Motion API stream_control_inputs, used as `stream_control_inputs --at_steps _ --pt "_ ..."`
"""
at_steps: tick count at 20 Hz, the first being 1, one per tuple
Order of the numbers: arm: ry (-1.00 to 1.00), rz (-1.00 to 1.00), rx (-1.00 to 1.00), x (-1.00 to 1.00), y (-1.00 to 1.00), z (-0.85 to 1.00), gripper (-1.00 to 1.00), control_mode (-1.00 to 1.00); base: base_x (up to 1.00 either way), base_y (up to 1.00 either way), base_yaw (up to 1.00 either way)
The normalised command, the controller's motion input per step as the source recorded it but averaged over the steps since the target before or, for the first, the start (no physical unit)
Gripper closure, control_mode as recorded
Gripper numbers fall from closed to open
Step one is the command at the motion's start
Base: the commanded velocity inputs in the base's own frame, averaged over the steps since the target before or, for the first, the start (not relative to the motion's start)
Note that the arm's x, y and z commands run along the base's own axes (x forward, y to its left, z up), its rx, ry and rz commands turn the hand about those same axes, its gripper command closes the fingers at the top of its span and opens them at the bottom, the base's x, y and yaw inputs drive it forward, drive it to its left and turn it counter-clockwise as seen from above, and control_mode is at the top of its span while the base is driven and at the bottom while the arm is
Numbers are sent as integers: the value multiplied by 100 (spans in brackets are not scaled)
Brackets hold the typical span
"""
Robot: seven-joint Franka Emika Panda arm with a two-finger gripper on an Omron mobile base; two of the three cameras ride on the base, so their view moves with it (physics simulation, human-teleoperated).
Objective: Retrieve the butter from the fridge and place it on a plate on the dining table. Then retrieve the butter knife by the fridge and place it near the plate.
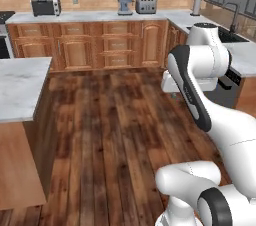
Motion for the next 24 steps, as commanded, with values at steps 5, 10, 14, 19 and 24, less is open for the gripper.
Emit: stream_control_inputs --at_steps 5,10,14,19,24 --pt "0 0 0 0 0 0 -100 100 100 -1 10" --pt "0 0 0 0 0 0 -100 100 100 0 6" --pt "0 0 0 0 0 0 -100 100 100 0 7" --pt "0 0 0 0 0 0 -100 100 100 0 11" --pt "0 0 0 0 0 0 -100 100 100 0 14"
